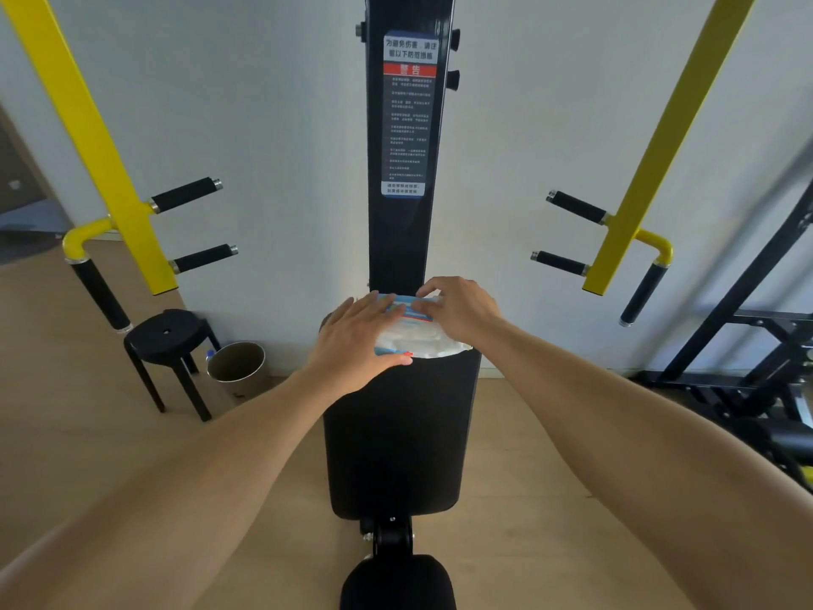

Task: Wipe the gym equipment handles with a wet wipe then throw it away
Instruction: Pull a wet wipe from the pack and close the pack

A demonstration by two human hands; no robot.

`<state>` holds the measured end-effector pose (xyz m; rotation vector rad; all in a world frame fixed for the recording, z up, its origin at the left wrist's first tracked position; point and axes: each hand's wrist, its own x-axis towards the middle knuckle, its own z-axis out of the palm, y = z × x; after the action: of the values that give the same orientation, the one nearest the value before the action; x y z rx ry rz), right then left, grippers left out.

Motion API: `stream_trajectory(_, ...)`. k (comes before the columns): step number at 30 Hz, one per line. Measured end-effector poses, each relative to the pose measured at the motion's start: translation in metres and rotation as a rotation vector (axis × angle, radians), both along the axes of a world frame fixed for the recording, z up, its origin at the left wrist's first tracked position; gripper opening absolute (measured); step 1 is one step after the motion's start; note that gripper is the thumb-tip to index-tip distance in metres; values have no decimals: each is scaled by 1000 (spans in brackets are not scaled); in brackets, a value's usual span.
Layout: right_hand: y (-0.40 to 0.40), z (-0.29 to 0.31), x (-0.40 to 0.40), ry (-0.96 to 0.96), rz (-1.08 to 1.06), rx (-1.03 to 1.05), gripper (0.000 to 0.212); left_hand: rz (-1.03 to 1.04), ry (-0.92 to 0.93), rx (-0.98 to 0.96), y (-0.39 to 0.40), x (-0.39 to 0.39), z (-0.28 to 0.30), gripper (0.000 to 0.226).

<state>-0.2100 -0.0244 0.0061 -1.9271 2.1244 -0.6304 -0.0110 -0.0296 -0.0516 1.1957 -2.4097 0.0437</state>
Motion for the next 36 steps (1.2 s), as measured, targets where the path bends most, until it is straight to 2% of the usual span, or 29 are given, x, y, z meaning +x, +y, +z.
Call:
stream_trajectory(3,1,3,4,124,131,-20,27,87,2,35,-9,-2,6,70)
stream_trajectory(7,3,6,3,297,213,-18,36,86,8,99,-14,-1,7,69)
stream_trajectory(14,8,-8,0,441,296,-53,43,62,60,18,-15,-2,-10,61)
stream_trajectory(18,5,-10,-4,416,261,-25,46,74,47,9,-15,-4,-11,60)
stream_trajectory(24,1,-7,-13,410,299,-5,40,28,1,37,-11,1,-15,79)
stream_trajectory(30,4,-2,-10,374,328,-17,38,43,20,-44,-12,4,-5,70)
stream_trajectory(33,6,-2,-9,356,332,-24,36,21,46,-15,-13,5,-4,63)
stream_trajectory(36,7,1,-10,308,323,-41,36,-9,71,-21,-16,7,-4,66)
